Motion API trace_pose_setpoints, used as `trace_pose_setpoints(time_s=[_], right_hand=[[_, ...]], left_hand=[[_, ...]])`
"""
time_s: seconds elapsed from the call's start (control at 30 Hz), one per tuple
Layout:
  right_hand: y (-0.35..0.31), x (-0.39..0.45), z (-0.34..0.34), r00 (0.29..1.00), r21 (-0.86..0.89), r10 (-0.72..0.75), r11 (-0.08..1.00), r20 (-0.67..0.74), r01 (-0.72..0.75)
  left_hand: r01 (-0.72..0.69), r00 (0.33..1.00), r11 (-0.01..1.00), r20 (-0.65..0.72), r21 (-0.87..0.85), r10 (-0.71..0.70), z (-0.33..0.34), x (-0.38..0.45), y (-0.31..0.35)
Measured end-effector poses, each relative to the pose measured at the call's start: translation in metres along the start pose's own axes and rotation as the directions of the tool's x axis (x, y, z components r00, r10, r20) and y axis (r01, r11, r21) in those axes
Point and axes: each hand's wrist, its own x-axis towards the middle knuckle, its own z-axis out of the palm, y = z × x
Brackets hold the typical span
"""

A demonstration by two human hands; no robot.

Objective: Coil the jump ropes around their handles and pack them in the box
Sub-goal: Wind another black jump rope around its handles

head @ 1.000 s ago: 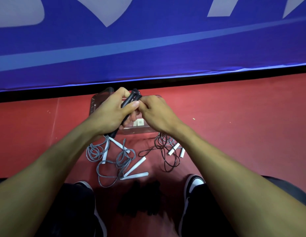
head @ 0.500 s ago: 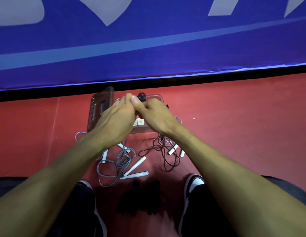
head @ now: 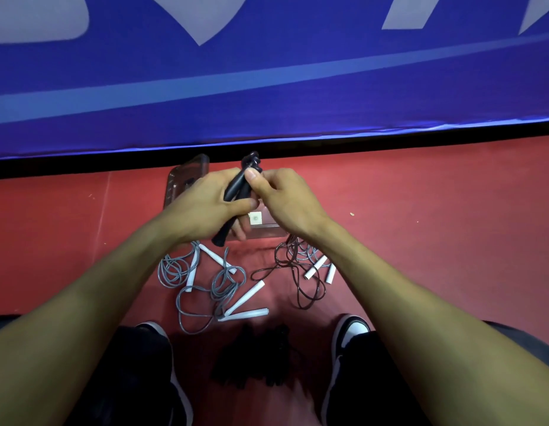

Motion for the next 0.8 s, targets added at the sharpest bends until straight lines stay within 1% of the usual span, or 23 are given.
trace_pose_setpoints(time_s=[0.03,0.07,0.13,0.17,0.2,0.3,0.33,0.37,0.43,0.47,0.5,0.57,0.63,0.7,0.8], right_hand=[[-0.001,0.0,-0.001,1.0,-0.033,0.006,0.999,-0.019,-0.007],[-0.001,-0.001,-0.002,0.999,-0.07,0.009,0.997,-0.035,-0.012],[-0.001,-0.002,-0.002,0.998,-0.101,0.014,0.995,-0.061,-0.02],[0.0,-0.002,-0.004,0.998,-0.095,0.025,0.995,-0.065,-0.031],[0.0,-0.002,-0.005,0.997,-0.08,0.042,0.996,-0.059,-0.046],[0.0,-0.002,-0.01,0.996,-0.012,0.093,0.996,0.009,-0.093],[0.0,-0.003,-0.01,0.994,0.013,0.107,0.994,0.028,-0.107],[-0.001,-0.004,-0.01,0.991,0.041,0.124,0.991,0.042,-0.126],[-0.001,-0.005,-0.01,0.984,0.094,0.167,0.98,0.061,-0.173],[-0.001,-0.005,-0.011,0.982,0.106,0.18,0.977,0.058,-0.186],[-0.001,-0.005,-0.012,0.982,0.11,0.185,0.976,0.05,-0.189],[-0.001,-0.004,-0.012,0.985,0.097,0.171,0.98,0.037,-0.173],[-0.001,-0.004,-0.011,0.992,0.063,0.12,0.991,0.031,-0.122],[-0.001,-0.004,-0.008,0.997,0.041,0.079,0.996,0.019,-0.08],[-0.001,-0.003,-0.007,0.998,0.038,0.055,0.998,0.011,-0.055]], left_hand=[[-0.034,0.999,0.997,-0.03,0.065,0.036,0.002,0.002,-0.002],[-0.067,0.993,0.983,-0.082,0.168,0.081,0.004,0.003,-0.003],[-0.1,0.967,0.926,-0.185,0.364,0.177,0.009,0.003,-0.005],[-0.094,0.96,0.914,-0.207,0.395,0.188,0.011,0.003,-0.005],[-0.074,0.962,0.918,-0.214,0.389,0.168,0.013,0.002,-0.004],[-0.007,0.975,0.96,-0.21,0.279,0.068,0.015,0.002,-0.003],[0.007,0.976,0.961,-0.212,0.276,0.054,0.015,0.002,-0.004],[0.019,0.978,0.952,-0.202,0.304,0.046,0.015,0.004,-0.005],[0.049,0.989,0.909,-0.145,0.415,0.012,0.014,0.006,-0.005],[0.061,0.993,0.895,-0.114,0.443,-0.012,0.013,0.008,-0.006],[0.066,0.995,0.898,-0.091,0.435,-0.029,0.011,0.009,-0.006],[0.041,0.998,0.93,-0.06,0.364,-0.021,0.005,0.01,-0.007],[0.012,0.998,0.955,-0.058,0.296,0.006,0.001,0.009,-0.009],[-0.001,0.997,0.963,-0.072,0.269,0.021,-0.004,0.008,-0.01],[-0.014,0.995,0.974,-0.091,0.226,0.036,-0.008,0.005,-0.006]])
